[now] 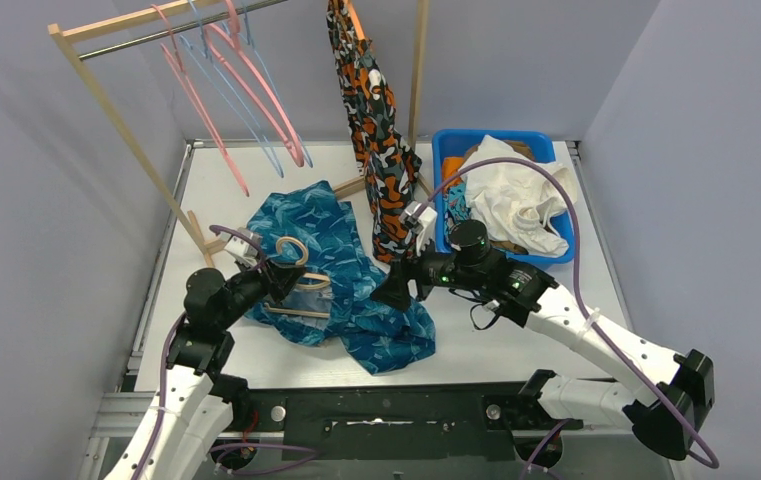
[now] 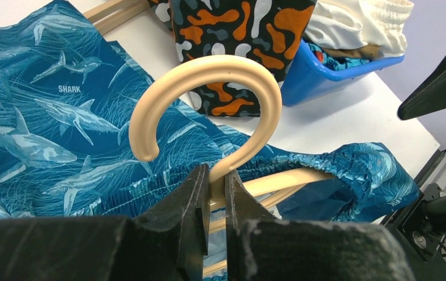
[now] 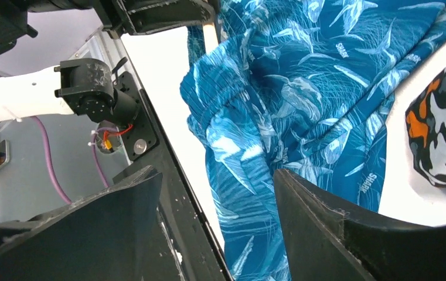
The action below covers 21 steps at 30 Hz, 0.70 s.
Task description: Remove the shorts from the hanger
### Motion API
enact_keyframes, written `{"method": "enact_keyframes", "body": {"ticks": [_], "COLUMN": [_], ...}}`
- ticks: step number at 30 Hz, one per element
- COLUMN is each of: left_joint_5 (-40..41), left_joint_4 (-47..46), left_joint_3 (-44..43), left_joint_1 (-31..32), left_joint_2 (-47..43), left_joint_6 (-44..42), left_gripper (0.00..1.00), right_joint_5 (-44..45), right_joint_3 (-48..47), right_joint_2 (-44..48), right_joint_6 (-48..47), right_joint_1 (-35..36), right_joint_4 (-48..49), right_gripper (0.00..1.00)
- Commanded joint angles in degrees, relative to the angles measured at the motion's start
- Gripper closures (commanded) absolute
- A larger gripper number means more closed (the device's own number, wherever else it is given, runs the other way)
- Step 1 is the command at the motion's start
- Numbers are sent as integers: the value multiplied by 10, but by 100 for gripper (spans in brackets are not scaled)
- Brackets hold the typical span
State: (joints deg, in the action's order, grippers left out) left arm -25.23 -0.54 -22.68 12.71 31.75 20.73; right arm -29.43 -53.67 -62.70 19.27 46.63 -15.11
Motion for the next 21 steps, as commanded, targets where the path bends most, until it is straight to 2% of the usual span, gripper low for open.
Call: {"method": "enact_keyframes", "body": {"ticks": [1, 6, 10, 12, 13, 14, 15, 16, 18, 21], "left_joint_5": [14, 21, 25, 27, 28, 30, 32, 33, 36, 52], "left_joint_4": [-3, 1, 5, 8, 8, 9, 10, 11, 12, 22], "left_joint_3": [-22, -23, -24, -25, -25, -25, -25, -25, -25, -29], "left_joint_1": [1, 2, 3, 4, 4, 4, 4, 4, 5, 4], "left_joint_2": [-5, -4, -4, -5, -5, -5, -5, -6, -6, -10], "left_joint_6": [-21, -23, -23, -23, -22, -22, -22, -22, -23, -25], "left_gripper": [100, 100, 100, 100, 100, 100, 100, 100, 100, 100], "right_joint_5": [45, 56, 65, 75, 83, 91, 106, 123, 156, 211], "right_joint_3": [-44, -89, -131, -151, -158, -164, -169, -169, -156, -121], "right_joint_2": [-26, -107, -175, -197, -203, -207, -206, -203, -185, -146], "right_joint_6": [0, 35, 29, 27, 26, 26, 26, 25, 19, 6], "right_joint_1": [22, 47, 75, 84, 87, 87, 87, 87, 87, 83], "right_joint_4": [18, 39, 20, 2, -5, -10, -15, -17, -11, 0], "right_gripper": [32, 40, 45, 53, 62, 76, 85, 90, 99, 100]}}
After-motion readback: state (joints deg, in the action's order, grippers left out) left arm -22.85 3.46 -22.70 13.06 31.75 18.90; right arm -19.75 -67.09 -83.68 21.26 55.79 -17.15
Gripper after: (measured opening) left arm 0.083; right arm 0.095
